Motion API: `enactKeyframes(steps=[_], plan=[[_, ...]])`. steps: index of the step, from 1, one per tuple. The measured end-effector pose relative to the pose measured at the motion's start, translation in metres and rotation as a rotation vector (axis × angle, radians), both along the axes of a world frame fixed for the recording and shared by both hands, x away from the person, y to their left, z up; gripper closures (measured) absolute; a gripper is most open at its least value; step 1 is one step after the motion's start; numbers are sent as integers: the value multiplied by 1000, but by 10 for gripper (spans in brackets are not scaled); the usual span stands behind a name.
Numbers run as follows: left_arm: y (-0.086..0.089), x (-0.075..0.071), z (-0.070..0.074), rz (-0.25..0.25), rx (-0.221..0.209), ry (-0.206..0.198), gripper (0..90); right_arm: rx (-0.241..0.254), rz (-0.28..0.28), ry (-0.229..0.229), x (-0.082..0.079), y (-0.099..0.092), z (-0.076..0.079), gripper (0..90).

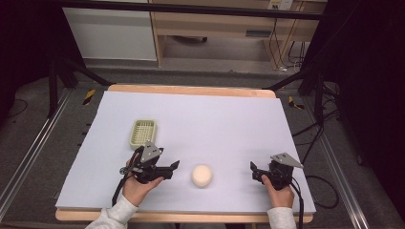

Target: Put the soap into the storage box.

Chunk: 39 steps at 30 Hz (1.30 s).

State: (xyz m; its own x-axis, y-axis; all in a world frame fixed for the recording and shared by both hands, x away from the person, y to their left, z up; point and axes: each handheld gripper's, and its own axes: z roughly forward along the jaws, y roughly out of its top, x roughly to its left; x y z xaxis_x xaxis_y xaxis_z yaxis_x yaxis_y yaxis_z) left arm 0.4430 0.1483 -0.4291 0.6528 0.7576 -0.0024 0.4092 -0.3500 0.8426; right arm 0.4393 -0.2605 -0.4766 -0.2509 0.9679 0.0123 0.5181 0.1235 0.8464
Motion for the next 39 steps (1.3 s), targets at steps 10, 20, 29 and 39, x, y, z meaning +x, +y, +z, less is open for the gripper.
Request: enactKeyframes(steps=[10, 20, 29, 39], plan=[[-6, 0, 0, -6, -8, 6, 243, -5, 8, -2, 1, 1, 0, 45], [-19, 1, -2, -34, 7, 9, 239, -5, 6, -3, 3, 2, 1, 45], [-30, 0, -3, -62, 11, 15, 234, -3, 11, -2, 3, 4, 1, 45], [-43, 0, -7, -87, 21, 29, 230, -3, 12, -1, 3, 4, 1, 45]])
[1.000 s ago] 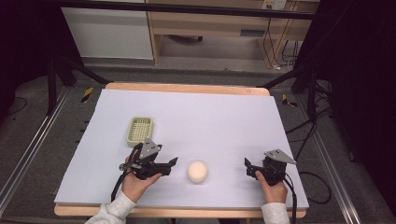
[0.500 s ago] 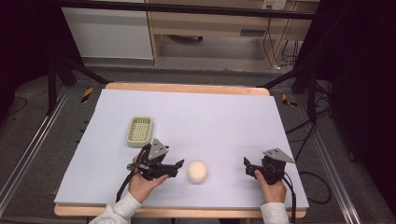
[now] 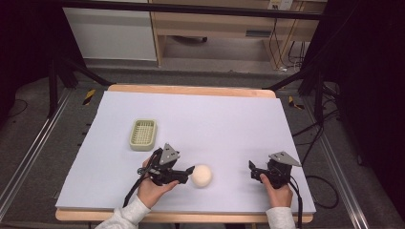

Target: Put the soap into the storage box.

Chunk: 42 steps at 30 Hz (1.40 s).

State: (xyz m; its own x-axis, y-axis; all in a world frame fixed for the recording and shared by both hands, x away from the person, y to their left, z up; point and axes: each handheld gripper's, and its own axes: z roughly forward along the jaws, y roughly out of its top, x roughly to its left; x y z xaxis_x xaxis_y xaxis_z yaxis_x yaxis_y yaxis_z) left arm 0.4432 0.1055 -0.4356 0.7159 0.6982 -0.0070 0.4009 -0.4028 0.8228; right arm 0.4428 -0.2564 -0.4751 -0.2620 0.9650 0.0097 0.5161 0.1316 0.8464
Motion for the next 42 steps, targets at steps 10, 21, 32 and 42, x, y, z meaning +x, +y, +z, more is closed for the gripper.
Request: enactKeyframes(steps=[10, 21, 32, 42], plan=[[-13, -1, -3, -34, 15, 14, 223, -4, 4, -2, 0, 1, 0, 44], [-24, -1, -7, -58, 28, 34, 215, 0, 6, 2, 1, 1, -1, 44], [-36, -3, -10, -81, 52, 49, 190, 4, 9, 3, 1, 2, -1, 44], [-42, -4, -13, -98, 66, 62, 173, 6, 8, 3, 1, 2, 0, 44]])
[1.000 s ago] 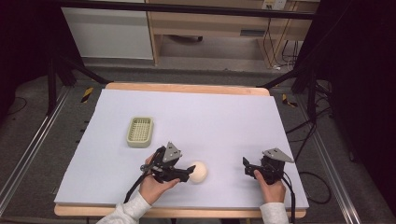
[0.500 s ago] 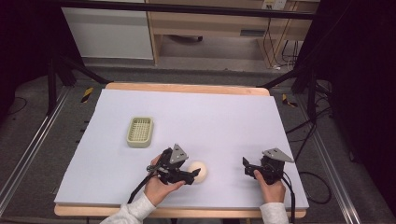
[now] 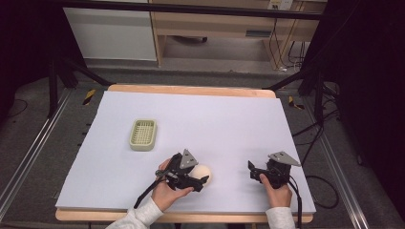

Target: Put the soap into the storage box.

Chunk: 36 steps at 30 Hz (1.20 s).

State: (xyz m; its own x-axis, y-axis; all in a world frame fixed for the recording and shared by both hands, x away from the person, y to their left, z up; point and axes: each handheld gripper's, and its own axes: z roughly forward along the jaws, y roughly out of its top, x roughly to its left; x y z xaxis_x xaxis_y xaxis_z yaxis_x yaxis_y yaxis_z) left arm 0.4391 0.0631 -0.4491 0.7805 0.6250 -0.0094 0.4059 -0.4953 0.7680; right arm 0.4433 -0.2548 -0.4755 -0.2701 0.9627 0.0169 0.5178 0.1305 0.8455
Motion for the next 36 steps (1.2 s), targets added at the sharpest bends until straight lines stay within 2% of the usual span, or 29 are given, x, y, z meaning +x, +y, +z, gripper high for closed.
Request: enactKeyframes(steps=[23, 31, 36], plan=[[-14, 3, -16, -25, 60, 35, 150, -4, 4, 0, 1, 1, -1, 44], [-18, 6, -21, -30, 85, 40, 192, -4, 5, 1, 0, 1, -1, 44], [-17, 5, -22, -25, 78, 44, 223, -7, 3, 1, 1, 1, -1, 44]])
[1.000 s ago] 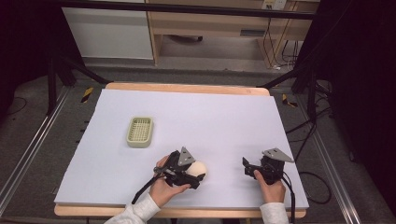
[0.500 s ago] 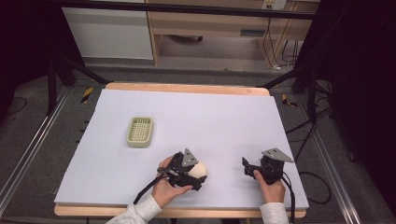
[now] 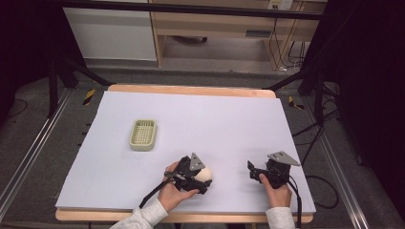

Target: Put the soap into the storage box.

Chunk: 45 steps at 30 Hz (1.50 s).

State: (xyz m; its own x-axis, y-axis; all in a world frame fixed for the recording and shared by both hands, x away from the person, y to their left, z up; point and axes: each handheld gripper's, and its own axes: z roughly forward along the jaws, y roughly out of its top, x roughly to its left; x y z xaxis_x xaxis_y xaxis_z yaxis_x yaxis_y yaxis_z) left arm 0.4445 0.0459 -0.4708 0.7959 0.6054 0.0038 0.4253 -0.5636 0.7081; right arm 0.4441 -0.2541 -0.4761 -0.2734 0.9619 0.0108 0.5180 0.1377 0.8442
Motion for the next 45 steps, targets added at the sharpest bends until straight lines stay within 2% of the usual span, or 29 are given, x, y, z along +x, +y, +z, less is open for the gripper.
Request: enactKeyframes(steps=[13, 16, 20, 34, 45], plan=[[-1, -1, -2, 0, 12, 0, 236, 0, -1, 4, 0, 0, 0, 44], [-1, 0, -1, -3, 9, 6, 236, 20, -6, 6, 1, 0, 0, 44], [1, 0, -3, 4, -4, 3, 237, 10, 2, 14, 1, 1, -1, 46], [-1, 0, -1, 0, 13, 7, 240, 1, -3, 8, -1, 1, 0, 46], [7, 1, 14, 0, 2, 1, 241, -1, -5, 6, -1, 1, 0, 46]])
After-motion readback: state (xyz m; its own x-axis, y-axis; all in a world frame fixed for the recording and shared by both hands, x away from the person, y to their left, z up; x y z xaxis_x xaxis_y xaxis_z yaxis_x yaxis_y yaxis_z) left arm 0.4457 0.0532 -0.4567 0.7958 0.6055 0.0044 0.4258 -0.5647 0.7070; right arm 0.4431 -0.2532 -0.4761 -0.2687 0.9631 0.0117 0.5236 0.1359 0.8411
